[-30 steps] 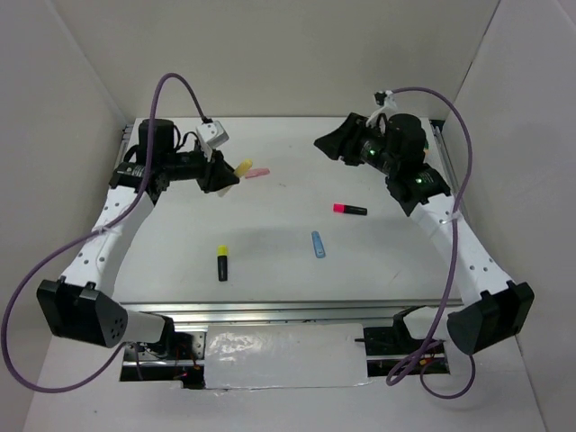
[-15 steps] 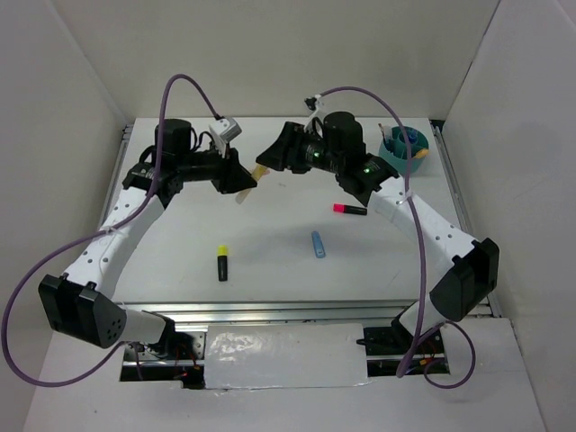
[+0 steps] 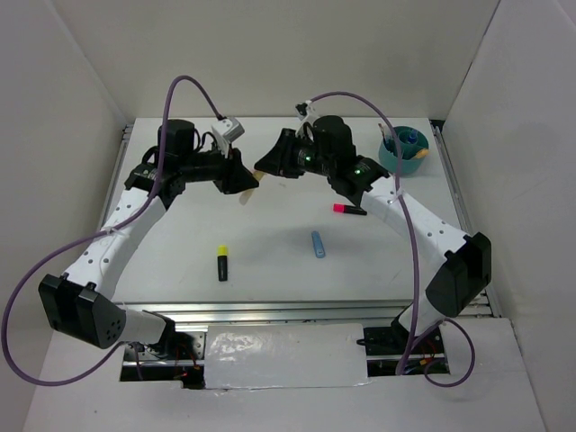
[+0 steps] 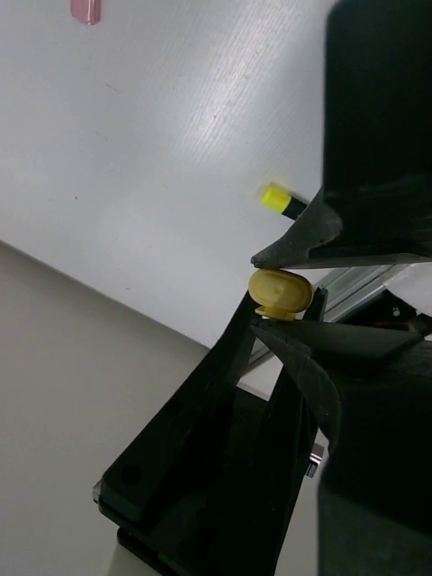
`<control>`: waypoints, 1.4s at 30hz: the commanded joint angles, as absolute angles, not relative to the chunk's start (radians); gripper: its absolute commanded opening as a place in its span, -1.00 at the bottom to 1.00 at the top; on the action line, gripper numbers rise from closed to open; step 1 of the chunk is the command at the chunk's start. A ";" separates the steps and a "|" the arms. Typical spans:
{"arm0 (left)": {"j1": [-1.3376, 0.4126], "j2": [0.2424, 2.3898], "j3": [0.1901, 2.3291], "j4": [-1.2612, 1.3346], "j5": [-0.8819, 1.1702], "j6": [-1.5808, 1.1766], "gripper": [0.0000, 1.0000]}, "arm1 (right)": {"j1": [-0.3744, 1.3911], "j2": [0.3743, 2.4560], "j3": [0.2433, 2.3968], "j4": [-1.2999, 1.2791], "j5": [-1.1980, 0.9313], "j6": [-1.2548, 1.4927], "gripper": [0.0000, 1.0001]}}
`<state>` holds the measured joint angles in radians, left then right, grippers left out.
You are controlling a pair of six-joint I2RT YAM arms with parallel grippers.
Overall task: Sort the stationery into containers
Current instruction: Pick up the pen from the center of the board, then place the pen in the storage box.
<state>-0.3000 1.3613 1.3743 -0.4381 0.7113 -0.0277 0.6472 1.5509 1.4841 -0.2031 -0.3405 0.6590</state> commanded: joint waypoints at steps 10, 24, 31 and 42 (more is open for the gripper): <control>-0.302 1.270 1.249 -0.289 0.453 -0.091 0.98 | 0.270 1.335 1.332 -0.201 -0.206 0.479 -1.00; -0.298 1.247 1.206 -0.425 0.405 0.169 0.99 | -0.196 1.546 1.385 0.054 0.055 0.143 -1.00; -0.307 1.226 1.160 -0.393 0.356 0.130 0.99 | -0.178 1.690 1.496 0.054 0.129 0.147 -1.00; -0.307 1.244 1.170 -0.410 0.361 0.169 0.99 | -0.158 1.796 1.531 0.069 0.182 0.158 -1.00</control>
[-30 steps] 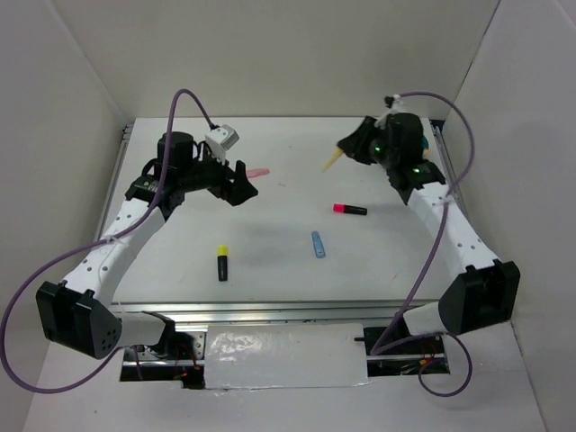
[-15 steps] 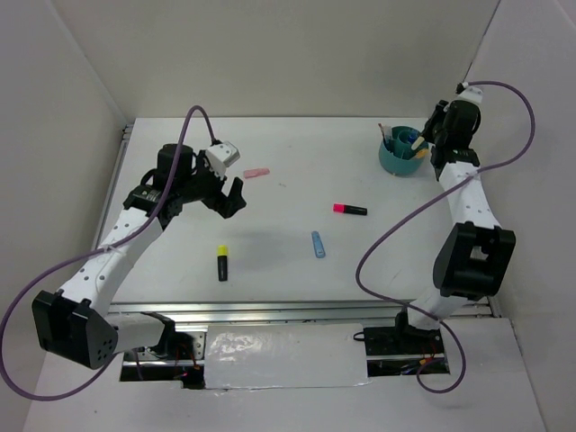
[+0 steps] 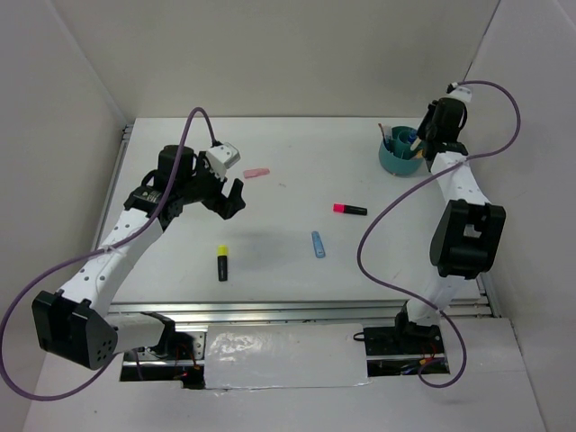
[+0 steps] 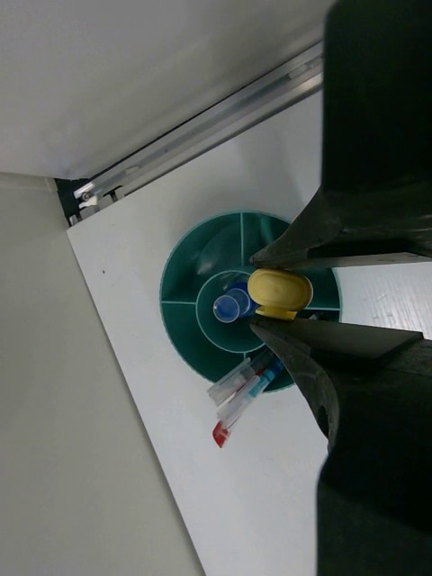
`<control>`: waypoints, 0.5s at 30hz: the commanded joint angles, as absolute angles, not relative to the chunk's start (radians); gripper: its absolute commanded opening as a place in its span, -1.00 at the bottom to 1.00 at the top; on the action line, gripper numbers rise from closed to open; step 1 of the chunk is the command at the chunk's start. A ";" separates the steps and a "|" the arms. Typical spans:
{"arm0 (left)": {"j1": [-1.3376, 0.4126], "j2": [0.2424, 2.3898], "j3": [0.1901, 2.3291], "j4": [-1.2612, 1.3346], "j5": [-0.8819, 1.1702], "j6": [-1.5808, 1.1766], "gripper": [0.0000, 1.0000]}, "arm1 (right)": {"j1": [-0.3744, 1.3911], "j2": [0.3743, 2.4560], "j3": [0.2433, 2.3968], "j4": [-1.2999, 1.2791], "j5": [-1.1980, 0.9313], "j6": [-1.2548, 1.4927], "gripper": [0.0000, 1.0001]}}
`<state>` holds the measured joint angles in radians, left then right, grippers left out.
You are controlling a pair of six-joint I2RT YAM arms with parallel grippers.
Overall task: Sort the stationery into containers
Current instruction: Place the pen in the storage box.
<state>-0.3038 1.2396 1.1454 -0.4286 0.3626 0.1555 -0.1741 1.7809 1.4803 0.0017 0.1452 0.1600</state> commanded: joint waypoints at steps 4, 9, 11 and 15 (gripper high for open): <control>-0.308 1.256 1.175 -0.411 0.356 0.170 0.99 | -0.150 1.818 1.525 0.083 0.187 0.160 -1.00; -0.307 1.270 1.178 -0.422 0.357 0.201 0.99 | -0.135 1.845 1.520 0.097 0.201 0.152 -0.91; -0.308 1.281 1.181 -0.425 0.367 0.210 0.99 | -0.133 1.856 1.523 0.104 0.206 0.146 -0.86; -0.308 1.296 1.189 -0.425 0.388 0.218 0.99 | -0.133 1.873 1.532 0.101 0.204 0.137 -0.66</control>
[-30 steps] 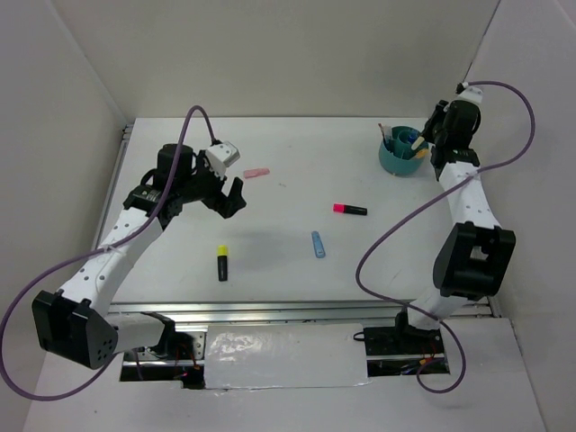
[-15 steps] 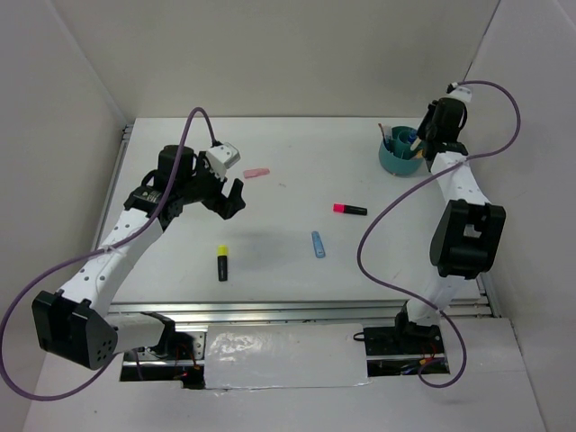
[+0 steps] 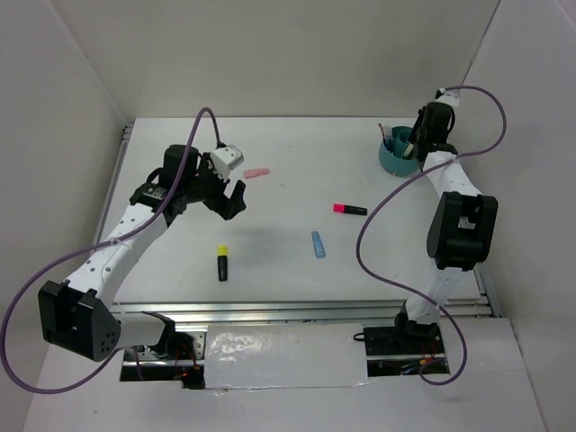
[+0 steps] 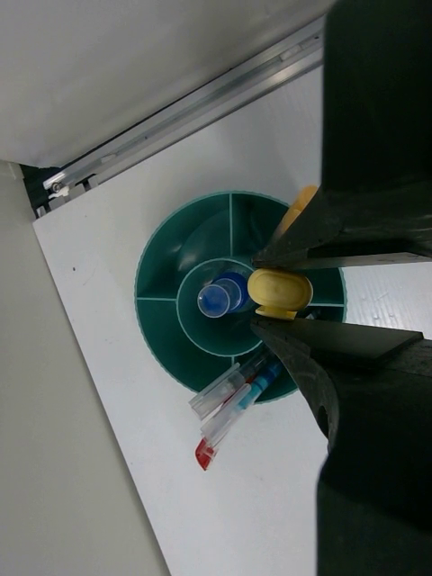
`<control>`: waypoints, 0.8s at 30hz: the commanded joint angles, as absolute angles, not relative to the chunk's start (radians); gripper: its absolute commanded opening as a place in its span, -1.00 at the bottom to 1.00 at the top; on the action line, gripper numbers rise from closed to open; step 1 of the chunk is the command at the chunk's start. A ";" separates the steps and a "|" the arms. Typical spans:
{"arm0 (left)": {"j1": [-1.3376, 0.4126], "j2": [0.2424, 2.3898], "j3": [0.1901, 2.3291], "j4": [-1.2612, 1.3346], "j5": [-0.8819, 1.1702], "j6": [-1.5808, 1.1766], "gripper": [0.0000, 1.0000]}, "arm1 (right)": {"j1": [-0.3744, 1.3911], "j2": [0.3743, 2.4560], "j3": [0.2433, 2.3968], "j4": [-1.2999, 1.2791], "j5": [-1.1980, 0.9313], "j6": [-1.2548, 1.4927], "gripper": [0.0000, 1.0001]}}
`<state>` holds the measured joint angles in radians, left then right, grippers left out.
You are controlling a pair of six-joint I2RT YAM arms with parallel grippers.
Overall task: Sort the stationery into containers
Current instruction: Place the pen in the storage box, then move the pen to the center of the board.
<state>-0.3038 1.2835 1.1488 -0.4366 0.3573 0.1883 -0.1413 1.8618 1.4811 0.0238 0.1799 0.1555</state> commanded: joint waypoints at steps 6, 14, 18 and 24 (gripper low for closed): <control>-0.307 1.350 1.213 -0.458 0.361 0.197 0.66 | -0.130 1.839 1.526 0.057 0.146 0.132 -0.20; -0.259 1.356 1.106 -0.612 0.131 -0.030 0.55 | -0.087 1.657 1.424 0.054 0.094 0.074 0.10; -0.261 1.336 1.033 -0.679 0.057 -0.196 0.58 | -0.080 1.568 1.405 0.009 0.063 0.093 0.13; -0.278 1.423 1.026 -0.765 0.040 -0.256 0.62 | -0.071 1.461 1.381 -0.044 0.018 0.124 0.15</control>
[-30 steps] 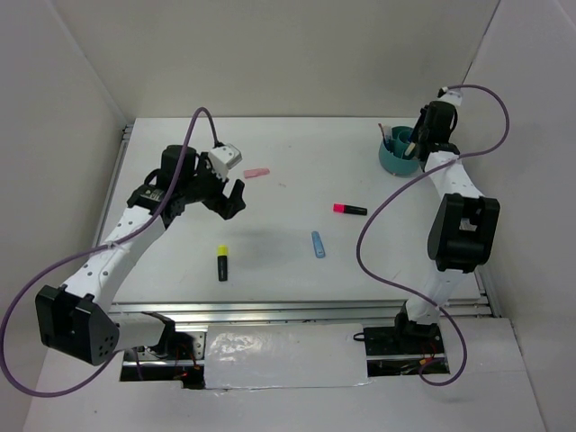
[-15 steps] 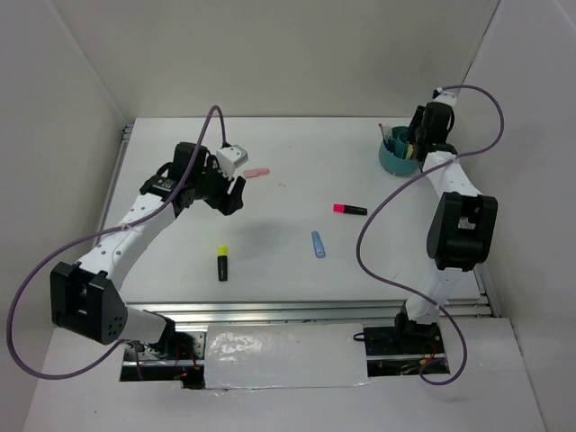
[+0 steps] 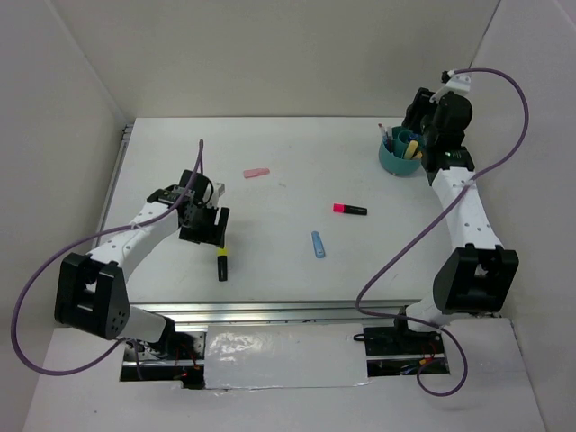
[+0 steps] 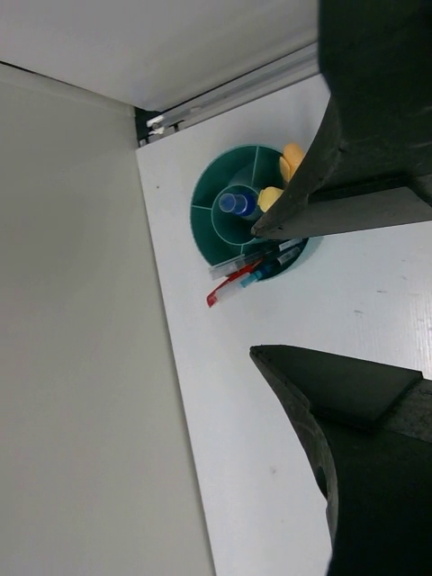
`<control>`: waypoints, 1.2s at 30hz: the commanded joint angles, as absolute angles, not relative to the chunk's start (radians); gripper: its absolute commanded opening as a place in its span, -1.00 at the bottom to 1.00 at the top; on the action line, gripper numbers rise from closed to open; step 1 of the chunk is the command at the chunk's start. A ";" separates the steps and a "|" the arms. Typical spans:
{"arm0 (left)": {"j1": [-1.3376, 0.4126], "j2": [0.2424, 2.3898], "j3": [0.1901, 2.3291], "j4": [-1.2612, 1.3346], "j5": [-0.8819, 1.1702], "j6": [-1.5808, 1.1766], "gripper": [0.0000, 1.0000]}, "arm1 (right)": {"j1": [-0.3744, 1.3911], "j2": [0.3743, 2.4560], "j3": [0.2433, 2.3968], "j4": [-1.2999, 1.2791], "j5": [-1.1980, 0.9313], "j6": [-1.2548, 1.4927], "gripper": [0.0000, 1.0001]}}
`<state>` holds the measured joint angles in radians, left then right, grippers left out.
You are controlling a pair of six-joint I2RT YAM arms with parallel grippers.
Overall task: Sort the stationery into containers
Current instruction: Move the pen to the center of the board.
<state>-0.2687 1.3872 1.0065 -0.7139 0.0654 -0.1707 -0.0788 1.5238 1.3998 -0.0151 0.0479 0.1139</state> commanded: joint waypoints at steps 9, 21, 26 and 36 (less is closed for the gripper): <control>-0.321 1.482 1.006 -0.753 0.127 -0.288 0.63 | -0.071 1.422 1.371 -0.066 0.008 0.114 0.15; -0.350 1.669 0.997 -0.713 0.025 -0.279 0.30 | -0.080 1.451 1.393 -0.071 0.006 0.120 0.15; -0.353 1.735 1.015 -0.683 0.037 -0.267 0.15 | -0.084 1.465 1.393 -0.063 0.005 0.123 0.13; -0.367 1.796 1.143 -0.401 0.097 -0.143 -0.22 | -0.083 1.456 1.374 -0.051 -0.035 0.121 0.11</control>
